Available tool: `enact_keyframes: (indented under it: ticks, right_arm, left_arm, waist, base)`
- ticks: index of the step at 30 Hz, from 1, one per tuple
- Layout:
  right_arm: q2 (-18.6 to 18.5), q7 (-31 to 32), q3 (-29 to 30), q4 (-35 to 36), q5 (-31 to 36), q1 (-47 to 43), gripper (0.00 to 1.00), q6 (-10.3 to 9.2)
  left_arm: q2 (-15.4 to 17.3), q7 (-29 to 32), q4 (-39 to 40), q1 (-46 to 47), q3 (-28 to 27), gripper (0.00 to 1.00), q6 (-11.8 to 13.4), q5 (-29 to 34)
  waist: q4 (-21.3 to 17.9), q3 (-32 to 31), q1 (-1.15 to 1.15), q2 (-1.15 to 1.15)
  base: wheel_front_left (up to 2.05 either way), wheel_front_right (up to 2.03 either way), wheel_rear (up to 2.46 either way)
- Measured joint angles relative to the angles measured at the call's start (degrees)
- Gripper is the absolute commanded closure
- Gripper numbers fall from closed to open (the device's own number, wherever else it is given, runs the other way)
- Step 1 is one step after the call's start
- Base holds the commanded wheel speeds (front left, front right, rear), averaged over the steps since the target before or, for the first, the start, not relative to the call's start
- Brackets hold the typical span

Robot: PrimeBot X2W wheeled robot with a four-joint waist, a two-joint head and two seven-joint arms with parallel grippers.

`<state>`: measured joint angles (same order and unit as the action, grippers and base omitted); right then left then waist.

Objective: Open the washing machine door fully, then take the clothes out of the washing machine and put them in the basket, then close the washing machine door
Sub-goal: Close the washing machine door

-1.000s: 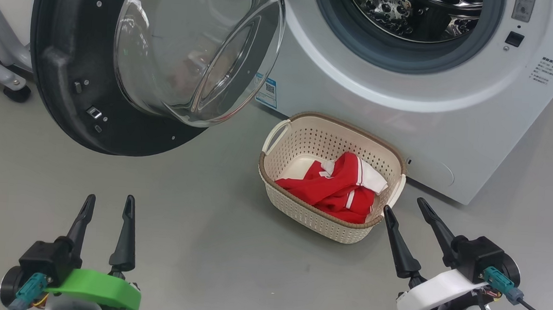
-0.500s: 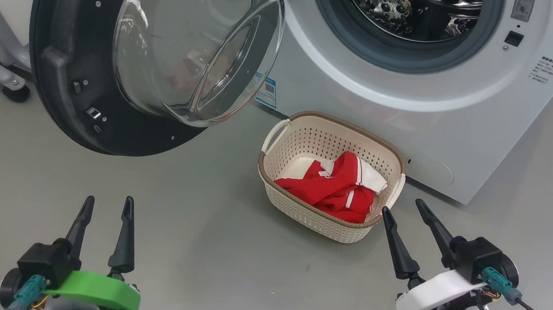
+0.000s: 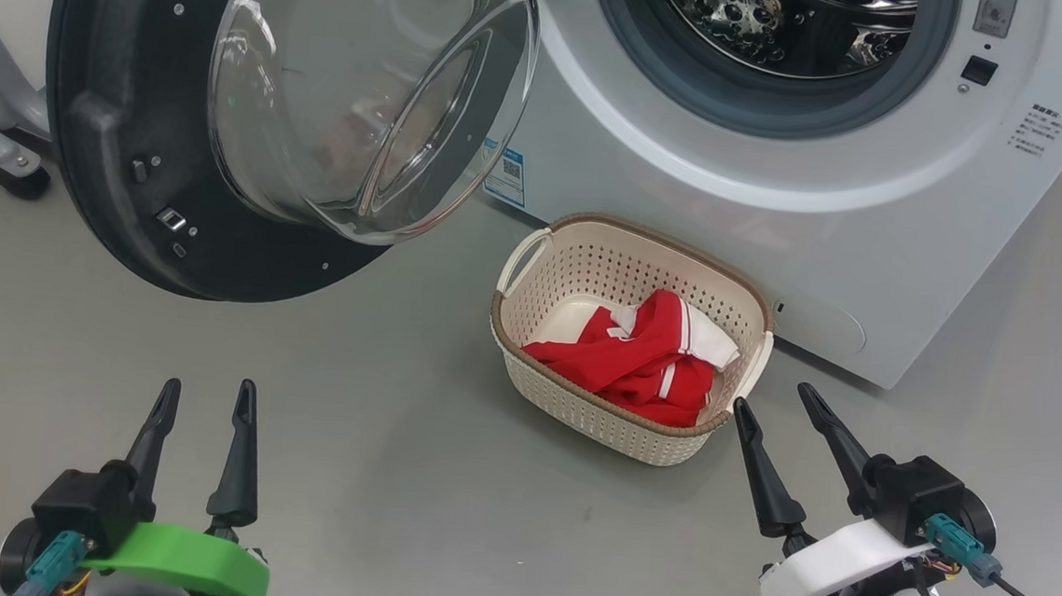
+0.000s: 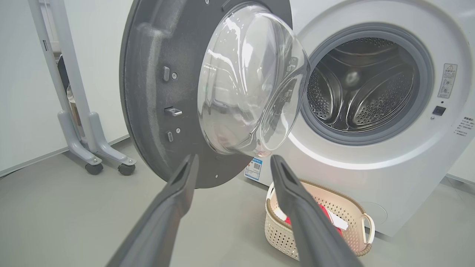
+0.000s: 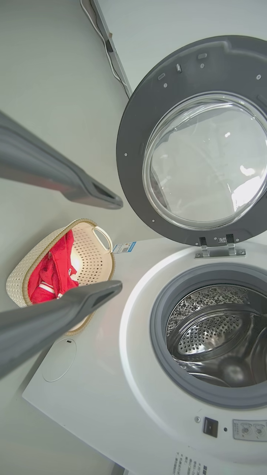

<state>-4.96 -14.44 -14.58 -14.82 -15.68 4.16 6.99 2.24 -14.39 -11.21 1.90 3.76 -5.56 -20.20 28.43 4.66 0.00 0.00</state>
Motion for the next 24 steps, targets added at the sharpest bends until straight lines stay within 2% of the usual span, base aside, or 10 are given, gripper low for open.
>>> enact_keyframes:
  ticks: [5, 6, 7, 8, 18, 24]
  right_arm:
    - [0.0, 0.0, -0.5, 0.0, 0.0, 0.0, 0.0, 0.0]
    - [0.1, 0.0, -0.6, 0.0, 0.0, 0.0, 0.0, 0.0]
    - [0.1, 0.0, -0.7, 0.0, 0.0, 0.0, 0.0, 0.0]
    - [0.1, 0.0, -0.7, 0.0, 0.0, 0.0, 0.0, 0.0]
    - [-0.8, 0.0, -0.8, 0.3, 0.1, 0.1, 0.0, 0.0]
    - [-2.9, 0.0, -1.7, 0.3, 1.1, 0.2, 0.0, 0.0]
  left_arm:
    - [0.0, 0.0, 0.2, -0.5, -0.5, 0.0, 0.3, -0.4]
    - [0.0, 0.0, 0.3, -0.6, -0.6, 0.31, 0.5, -0.4]
    - [0.0, 0.0, 0.4, -0.7, -0.6, 0.69, 0.5, -0.4]
    - [0.0, 0.0, 0.4, -0.8, -0.6, 1.0, 0.5, -0.4]
    - [0.0, 0.0, 2.3, -0.8, -0.9, 1.0, 0.5, -0.4]
    - [0.5, 0.0, 5.3, 0.1, -3.6, 1.0, 0.5, 0.2]
  waist:
    - [-0.3, 0.3, 0.0, 0.0]
    - [-0.4, 0.4, 0.0, 0.0]
    - [-0.5, 0.6, 0.0, 0.0]
    - [-0.7, 0.8, 0.0, 0.0]
    - [-1.5, 3.5, 0.0, 0.0]
    - [-1.9, 6.2, 0.0, 0.0]
  base:
    - [0.0, 0.0, 0.0]
    - [0.0, 0.0, 0.0]
    - [0.0, 0.0, 0.0]
    - [0.0, 0.0, 0.0]
    - [0.0, 0.0, 0.0]
    - [0.0, 0.0, 0.0]
